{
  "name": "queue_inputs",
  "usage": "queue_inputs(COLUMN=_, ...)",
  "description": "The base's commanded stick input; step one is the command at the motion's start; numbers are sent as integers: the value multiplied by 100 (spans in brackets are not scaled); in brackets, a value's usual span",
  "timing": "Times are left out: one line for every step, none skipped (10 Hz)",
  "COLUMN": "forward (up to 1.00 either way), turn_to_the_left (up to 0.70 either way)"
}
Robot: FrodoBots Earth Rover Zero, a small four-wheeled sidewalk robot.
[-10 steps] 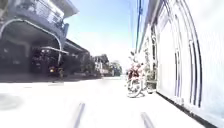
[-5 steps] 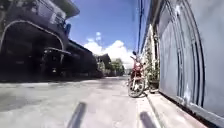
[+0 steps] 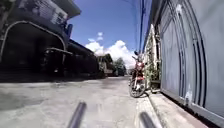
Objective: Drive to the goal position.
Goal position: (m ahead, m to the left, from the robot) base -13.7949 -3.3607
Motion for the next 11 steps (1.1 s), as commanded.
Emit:
queue_inputs(forward=0, turn_to_the_left=15)
queue_inputs(forward=0, turn_to_the_left=16)
queue_inputs(forward=0, turn_to_the_left=15)
queue_inputs(forward=0, turn_to_the_left=15)
queue_inputs(forward=0, turn_to_the_left=15)
queue_inputs(forward=0, turn_to_the_left=15)
queue_inputs(forward=0, turn_to_the_left=14)
queue_inputs(forward=0, turn_to_the_left=13)
queue_inputs(forward=0, turn_to_the_left=16)
queue_inputs(forward=0, turn_to_the_left=16)
queue_inputs(forward=0, turn_to_the_left=16)
